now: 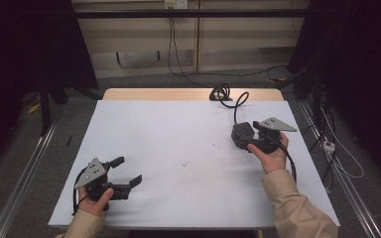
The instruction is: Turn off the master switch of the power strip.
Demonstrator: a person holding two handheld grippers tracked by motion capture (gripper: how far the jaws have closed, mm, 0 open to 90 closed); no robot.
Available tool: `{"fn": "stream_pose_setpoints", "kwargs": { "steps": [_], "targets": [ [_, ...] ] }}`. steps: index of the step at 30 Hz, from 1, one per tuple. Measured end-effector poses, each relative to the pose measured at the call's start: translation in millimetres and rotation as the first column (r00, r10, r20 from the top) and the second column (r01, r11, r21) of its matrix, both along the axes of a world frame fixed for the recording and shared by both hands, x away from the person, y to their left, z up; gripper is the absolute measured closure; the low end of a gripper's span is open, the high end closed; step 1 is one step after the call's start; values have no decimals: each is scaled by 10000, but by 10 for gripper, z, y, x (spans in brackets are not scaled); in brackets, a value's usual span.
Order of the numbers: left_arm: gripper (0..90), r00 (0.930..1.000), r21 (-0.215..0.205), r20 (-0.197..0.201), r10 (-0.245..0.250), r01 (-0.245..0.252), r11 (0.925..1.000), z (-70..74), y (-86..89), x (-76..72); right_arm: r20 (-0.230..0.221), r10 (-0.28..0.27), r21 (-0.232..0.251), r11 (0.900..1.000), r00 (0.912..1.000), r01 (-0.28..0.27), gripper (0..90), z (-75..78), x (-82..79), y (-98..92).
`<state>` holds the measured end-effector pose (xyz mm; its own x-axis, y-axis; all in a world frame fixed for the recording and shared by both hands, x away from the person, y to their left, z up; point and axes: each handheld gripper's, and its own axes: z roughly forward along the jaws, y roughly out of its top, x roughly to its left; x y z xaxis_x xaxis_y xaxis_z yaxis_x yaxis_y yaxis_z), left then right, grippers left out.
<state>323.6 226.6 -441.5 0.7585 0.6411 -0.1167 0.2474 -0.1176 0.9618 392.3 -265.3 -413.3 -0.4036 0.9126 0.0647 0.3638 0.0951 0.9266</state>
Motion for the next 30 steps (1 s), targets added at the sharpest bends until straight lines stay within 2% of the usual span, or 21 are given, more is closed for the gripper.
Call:
{"fn": "stream_pose_setpoints", "kwargs": {
  "steps": [10,14,22,30],
  "targets": [
    [57,9999,80,71,-98,98,9999,2,2,8,-47,14,157,9999,10000,-13,306,-3,33,-52],
    [57,10000,-7,-15,-19,19,10000,1,-1,-3,-57,-64,208,9998,10000,65,360,4,43,-61],
    [57,10000,39,7,-83,83,10000,-2,1,4,-90,-33,397,9992,10000,37,429,4,71,-70],
    [57,9999,108,28,-122,122,9999,-1,1,6,-257,-90,367,9993,9996,100,478,-17,86,-92]
  ]
}}
